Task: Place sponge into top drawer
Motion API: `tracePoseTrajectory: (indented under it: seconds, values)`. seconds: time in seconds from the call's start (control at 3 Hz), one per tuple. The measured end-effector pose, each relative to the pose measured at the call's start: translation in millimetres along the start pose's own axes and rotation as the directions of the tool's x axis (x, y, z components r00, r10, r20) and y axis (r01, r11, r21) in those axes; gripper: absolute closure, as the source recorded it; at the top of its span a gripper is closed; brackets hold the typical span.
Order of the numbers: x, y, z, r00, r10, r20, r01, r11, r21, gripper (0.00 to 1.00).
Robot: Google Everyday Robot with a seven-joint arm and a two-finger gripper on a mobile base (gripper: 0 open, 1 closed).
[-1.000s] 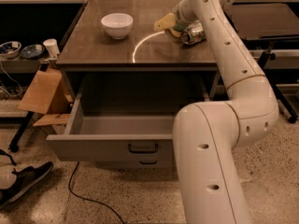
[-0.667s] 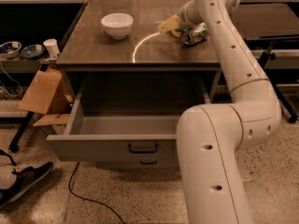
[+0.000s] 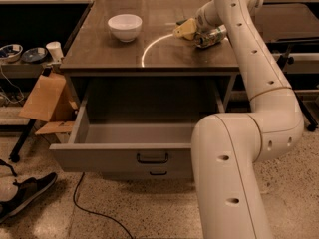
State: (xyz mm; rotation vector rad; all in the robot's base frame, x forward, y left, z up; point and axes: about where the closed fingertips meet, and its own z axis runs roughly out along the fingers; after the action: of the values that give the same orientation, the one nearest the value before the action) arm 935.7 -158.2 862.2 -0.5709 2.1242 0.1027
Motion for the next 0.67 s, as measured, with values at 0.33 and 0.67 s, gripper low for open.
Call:
tracePoseTrajectory:
  seconds: [0.33,0.67]
  values:
    - [-7,2,-8,0.999,-0.033,-0.010,0.033,0.9994,0.006,0.00]
    - [-16,17,-7,0.998,-0.060,-0.026,0.060,0.9982,0.002,0.00]
